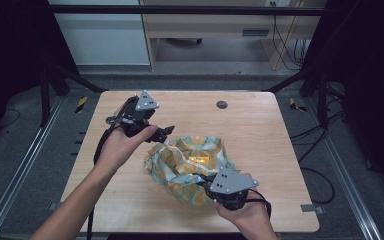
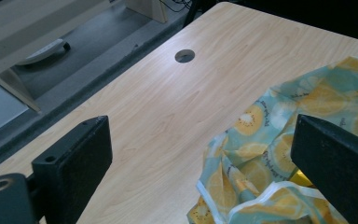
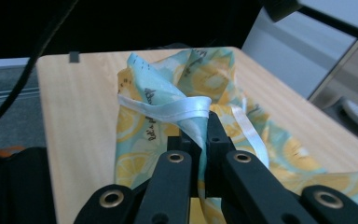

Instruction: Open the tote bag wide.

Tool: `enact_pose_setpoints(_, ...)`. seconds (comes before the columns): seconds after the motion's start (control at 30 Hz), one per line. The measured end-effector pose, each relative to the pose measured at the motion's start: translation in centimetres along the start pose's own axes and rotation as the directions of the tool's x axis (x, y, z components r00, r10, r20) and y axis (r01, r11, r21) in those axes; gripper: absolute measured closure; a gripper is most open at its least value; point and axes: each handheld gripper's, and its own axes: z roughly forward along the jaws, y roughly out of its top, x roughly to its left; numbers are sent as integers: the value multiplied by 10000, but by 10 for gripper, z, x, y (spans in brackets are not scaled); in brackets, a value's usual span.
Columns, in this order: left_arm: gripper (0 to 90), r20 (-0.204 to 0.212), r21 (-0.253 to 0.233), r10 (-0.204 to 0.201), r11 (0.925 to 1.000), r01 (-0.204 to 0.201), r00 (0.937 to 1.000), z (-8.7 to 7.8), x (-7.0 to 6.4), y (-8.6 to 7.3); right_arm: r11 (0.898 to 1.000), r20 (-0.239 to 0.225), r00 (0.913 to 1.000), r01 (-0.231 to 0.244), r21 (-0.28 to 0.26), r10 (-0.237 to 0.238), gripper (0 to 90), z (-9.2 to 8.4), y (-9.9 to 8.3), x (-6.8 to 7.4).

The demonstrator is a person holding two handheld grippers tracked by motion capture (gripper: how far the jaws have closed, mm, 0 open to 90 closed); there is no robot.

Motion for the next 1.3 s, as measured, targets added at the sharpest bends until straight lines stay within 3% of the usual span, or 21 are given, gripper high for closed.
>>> enact_pose_setpoints(0.27,57,273,239,66,9997,-73,9996,17,-16,-2,9996,-389,9990,238,174,-231,900,-3,-10,15)
enact_pose_setpoints(0.33,62,371,494,266,9984,-284,9990,22,-19,-2,9995,-480,9986,231,221,-220,900,-3,-13,18)
enact_pose_setpoints(0.47,79,534,818,209,9963,-252,9984,38,-23,-2,9992,-617,9980,131,367,-108,900,-3,-20,21)
enact_pose_setpoints(0.63,94,833,1441,108,9893,-228,9965,56,-22,-9,9989,-771,9970,126,462,-90,900,-3,-24,23)
enact_pose_setpoints(0.83,105,897,1707,-128,9853,-27,9959,71,-20,-18,9988,-902,9959,55,495,-10,900,-3,-29,26)
enact_pose_setpoints(1.0,105,876,1851,-165,9827,0,9960,81,-19,-26,9983,-1031,9947,92,584,-31,900,-2,-34,29)
enact_pose_setpoints(1.1,104,837,2114,-178,9774,-3,9963,88,-18,-34,9976,-1148,9934,103,681,-24,900,-1,-38,33)
enact_pose_setpoints(1.3,96,699,2324,-422,9723,249,9967,97,-15,-49,9973,-1188,9929,101,731,-14,899,-2,-42,34)
